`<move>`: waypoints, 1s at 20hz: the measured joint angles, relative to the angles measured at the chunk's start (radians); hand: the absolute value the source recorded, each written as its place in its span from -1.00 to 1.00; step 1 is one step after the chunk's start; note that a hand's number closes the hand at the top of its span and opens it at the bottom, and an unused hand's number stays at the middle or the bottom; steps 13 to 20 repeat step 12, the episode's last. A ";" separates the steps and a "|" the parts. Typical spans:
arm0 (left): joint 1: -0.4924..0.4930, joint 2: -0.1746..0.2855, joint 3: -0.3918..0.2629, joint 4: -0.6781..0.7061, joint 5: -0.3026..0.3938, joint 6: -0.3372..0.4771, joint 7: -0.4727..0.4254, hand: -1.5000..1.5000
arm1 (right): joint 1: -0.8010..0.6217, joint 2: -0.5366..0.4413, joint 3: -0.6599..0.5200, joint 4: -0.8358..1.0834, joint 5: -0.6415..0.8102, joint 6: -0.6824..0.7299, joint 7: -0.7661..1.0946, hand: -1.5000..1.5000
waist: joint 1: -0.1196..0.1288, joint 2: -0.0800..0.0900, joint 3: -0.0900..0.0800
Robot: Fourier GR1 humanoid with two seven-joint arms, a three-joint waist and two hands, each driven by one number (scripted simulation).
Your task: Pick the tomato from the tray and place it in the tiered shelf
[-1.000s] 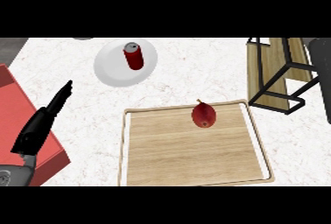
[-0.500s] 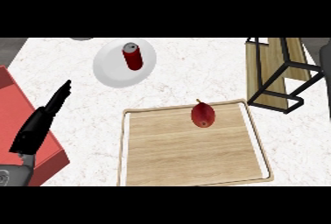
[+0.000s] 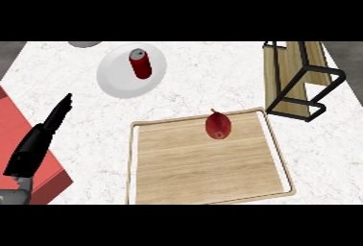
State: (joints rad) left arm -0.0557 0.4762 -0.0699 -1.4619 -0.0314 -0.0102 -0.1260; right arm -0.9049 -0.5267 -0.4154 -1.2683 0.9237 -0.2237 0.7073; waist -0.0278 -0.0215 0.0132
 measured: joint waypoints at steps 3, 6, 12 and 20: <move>0.015 0.002 0.010 -0.005 0.005 -0.002 -0.005 0.00 | 0.075 -0.033 -0.054 -0.131 -0.062 0.100 0.064 -1.00 | -0.014 -0.003 0.000; 0.024 0.006 0.021 -0.014 0.015 -0.009 0.010 0.00 | 0.180 -0.050 -0.117 -0.280 -0.158 0.205 0.086 -1.00 | -0.024 -0.004 -0.001; 0.038 -0.006 0.023 -0.026 -0.004 0.007 0.003 0.00 | 0.392 -0.075 -0.324 -0.530 -0.382 0.373 0.084 -1.00 | -0.028 -0.003 0.000; 0.038 -0.006 0.023 -0.026 -0.004 0.007 0.003 0.00 | 0.392 -0.075 -0.324 -0.530 -0.382 0.373 0.084 -1.00 | -0.028 -0.003 0.000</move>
